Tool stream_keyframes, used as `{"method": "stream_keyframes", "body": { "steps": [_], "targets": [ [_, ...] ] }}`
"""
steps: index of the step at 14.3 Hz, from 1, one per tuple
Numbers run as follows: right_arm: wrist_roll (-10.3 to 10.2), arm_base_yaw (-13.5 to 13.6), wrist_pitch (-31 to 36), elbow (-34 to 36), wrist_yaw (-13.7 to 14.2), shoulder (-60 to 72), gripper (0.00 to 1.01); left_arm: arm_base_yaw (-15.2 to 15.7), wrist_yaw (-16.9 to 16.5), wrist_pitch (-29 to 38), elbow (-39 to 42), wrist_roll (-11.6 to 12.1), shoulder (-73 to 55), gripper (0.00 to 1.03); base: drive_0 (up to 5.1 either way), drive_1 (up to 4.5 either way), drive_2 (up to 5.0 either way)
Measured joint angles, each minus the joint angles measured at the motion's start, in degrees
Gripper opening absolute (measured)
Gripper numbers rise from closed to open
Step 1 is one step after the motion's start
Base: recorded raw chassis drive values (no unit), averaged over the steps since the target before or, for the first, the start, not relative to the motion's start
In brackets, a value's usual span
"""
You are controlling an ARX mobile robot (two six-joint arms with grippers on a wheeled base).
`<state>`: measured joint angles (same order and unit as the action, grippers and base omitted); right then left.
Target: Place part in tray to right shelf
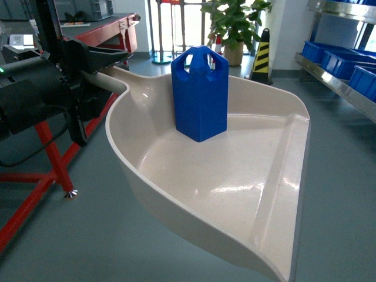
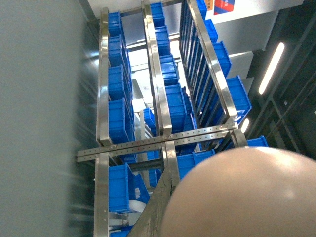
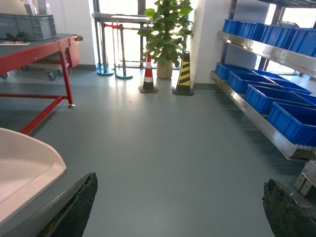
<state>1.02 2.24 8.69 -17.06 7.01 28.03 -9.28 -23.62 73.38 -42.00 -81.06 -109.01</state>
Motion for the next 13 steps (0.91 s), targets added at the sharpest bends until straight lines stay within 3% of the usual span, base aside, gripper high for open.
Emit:
{"method": "stream_keyframes", "body": {
  "steps": [13],
  "targets": [
    [0.0,0.0,0.1,0.0,-0.1,0.0,0.98,0.0,0.0,0.0,0.0,0.0,0.0,0.12,0.0,4.23,-4.2]
  ]
}}
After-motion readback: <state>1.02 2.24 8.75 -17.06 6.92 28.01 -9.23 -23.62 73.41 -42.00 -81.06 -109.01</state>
